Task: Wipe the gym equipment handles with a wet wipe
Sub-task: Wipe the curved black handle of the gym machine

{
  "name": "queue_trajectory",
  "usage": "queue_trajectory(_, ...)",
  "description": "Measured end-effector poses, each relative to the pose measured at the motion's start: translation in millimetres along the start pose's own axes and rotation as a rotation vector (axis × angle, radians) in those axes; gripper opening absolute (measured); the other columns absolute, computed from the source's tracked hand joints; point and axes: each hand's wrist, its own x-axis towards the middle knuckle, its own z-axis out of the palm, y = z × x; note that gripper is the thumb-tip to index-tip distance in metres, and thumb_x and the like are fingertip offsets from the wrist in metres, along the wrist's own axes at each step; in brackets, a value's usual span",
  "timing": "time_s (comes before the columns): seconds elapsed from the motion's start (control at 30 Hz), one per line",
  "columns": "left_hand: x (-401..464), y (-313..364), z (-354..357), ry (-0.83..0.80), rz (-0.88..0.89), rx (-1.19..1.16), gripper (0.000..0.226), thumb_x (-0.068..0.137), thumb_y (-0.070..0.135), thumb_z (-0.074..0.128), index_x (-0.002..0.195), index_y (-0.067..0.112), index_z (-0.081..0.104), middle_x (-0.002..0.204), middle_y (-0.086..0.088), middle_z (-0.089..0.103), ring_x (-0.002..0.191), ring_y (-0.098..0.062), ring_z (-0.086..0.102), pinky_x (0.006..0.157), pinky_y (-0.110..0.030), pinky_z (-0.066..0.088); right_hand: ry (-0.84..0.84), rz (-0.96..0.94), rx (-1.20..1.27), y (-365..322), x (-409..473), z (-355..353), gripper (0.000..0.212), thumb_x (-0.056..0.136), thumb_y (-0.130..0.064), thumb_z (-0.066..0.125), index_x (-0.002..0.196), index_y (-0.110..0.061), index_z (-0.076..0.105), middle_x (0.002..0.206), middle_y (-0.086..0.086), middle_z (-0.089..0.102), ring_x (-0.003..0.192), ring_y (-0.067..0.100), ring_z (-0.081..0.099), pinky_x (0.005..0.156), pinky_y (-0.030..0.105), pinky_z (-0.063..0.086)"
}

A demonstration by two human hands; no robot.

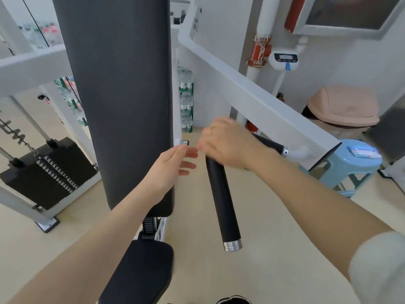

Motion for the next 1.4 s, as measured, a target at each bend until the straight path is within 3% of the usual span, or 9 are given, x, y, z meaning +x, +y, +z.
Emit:
queue_trajectory(0.13, 2.4, 7.4, 0.8, -0.038, 0.039, 0.045, 0.036, 0.101, 0.03, 0.028, 0.114, 0.02, 0.06, 0.108, 0.005, 0.065, 0.093, -0.011, 0.064, 0.085, -0.025, 0.051, -0.126, 0.587, 0.315, 36.1, -30.1, 3.3, 0.039, 0.101, -0.034, 0.018, 0.071, -0.022, 0.039, 0.068, 0.002, 0.049, 0.07, 0.024, 0.049, 0.062, 0.032, 0.035)
queue_trajectory(0.27, 7.2, 15.1, 12.1, -0.098, 0.081, 0.052, 0.032, 0.1, 0.032, 0.031, 0.124, 0.026, 0.051, 0.103, 0.005, 0.065, 0.093, -0.009, 0.063, 0.084, -0.023, 0.052, 0.14, 0.788, 0.108, 33.7, -78.0, 29.3, 0.045, 0.096, -0.037, 0.017, 0.093, -0.011, 0.053, 0.083, 0.007, 0.06, 0.075, 0.025, 0.056, 0.066, 0.036, 0.043)
queue_trajectory(0.4, 14.3, 26.8, 28.4, -0.087, 0.116, -0.019, 0.026, 0.1, 0.025, 0.036, 0.111, 0.038, 0.056, 0.091, 0.01, 0.068, 0.078, 0.005, 0.063, 0.068, -0.01, 0.05, 0.203, 0.657, 0.138, 17.2, -39.5, 33.1, 0.056, 0.092, -0.044, 0.014, 0.117, -0.012, 0.054, 0.108, 0.01, 0.063, 0.098, 0.028, 0.056, 0.087, 0.04, 0.041)
queue_trajectory(0.57, 15.6, 32.3, 31.8, -0.07, 0.044, -0.016, 0.029, 0.098, 0.023, 0.043, 0.121, 0.028, 0.06, 0.099, 0.0, 0.07, 0.086, -0.006, 0.064, 0.08, -0.019, 0.051, 0.089, 0.456, 0.161, 24.4, -60.9, 27.9, 0.052, 0.089, -0.024, 0.041, 0.139, -0.013, 0.032, 0.131, 0.008, 0.05, 0.117, 0.026, 0.045, 0.105, 0.037, 0.027)
queue_trajectory(0.7, 13.8, 33.6, 31.2, -0.084, 0.013, 0.009, 0.025, 0.095, 0.023, 0.049, 0.114, 0.034, 0.062, 0.103, -0.004, 0.071, 0.093, -0.013, 0.066, 0.092, -0.029, 0.048, 0.068, 0.563, 0.174, 31.7, -65.9, 24.4, 0.053, 0.081, -0.016, 0.047, 0.133, -0.015, 0.038, 0.117, 0.007, 0.058, 0.107, 0.028, 0.053, 0.1, 0.041, 0.037)
queue_trajectory(0.87, 14.0, 37.1, 31.4, -0.081, -0.011, 0.009, 0.033, 0.094, 0.023, 0.052, 0.127, 0.028, 0.056, 0.108, 0.014, 0.069, 0.103, -0.002, 0.062, 0.102, -0.03, 0.04, 0.084, 0.289, 0.418, 13.3, -31.1, 13.8, 0.062, 0.077, -0.022, 0.031, 0.137, -0.012, 0.036, 0.131, 0.009, 0.052, 0.119, 0.028, 0.044, 0.102, 0.04, 0.03)
queue_trajectory(1.03, 9.8, 34.9, 29.2, -0.048, -0.076, 0.0, 0.052, 0.091, 0.034, 0.055, 0.138, 0.032, 0.033, 0.115, 0.013, 0.064, 0.108, -0.003, 0.056, 0.107, -0.033, 0.034, 0.156, 0.648, 0.157, 17.5, -37.5, 22.4, 0.071, 0.082, -0.055, 0.003, 0.106, -0.013, 0.056, 0.097, 0.007, 0.066, 0.091, 0.028, 0.058, 0.083, 0.039, 0.038)
queue_trajectory(1.27, -3.4, 31.9, 26.5, -0.062, -0.087, -0.092, 0.053, 0.081, 0.015, 0.053, 0.133, 0.02, 0.046, 0.119, -0.001, 0.065, 0.108, -0.01, 0.062, 0.098, -0.036, 0.047, 0.124, -0.044, 0.289, -6.4, -33.4, 22.0, 0.051, 0.092, -0.039, 0.028, 0.13, -0.011, 0.048, 0.132, 0.005, 0.052, 0.131, 0.021, 0.034, 0.117, 0.036, 0.009)
queue_trajectory(1.4, -15.7, 33.1, 30.4, -0.166, -0.171, -0.231, 0.055, 0.095, 0.013, 0.044, 0.143, -0.003, 0.024, 0.149, -0.02, 0.032, 0.128, -0.013, 0.045, 0.063, -0.004, 0.046, 0.093, -0.339, 0.161, -5.0, -47.0, 36.0, 0.054, 0.09, -0.043, 0.035, 0.12, -0.004, 0.057, 0.125, 0.012, 0.058, 0.127, 0.026, 0.037, 0.115, 0.038, 0.008)
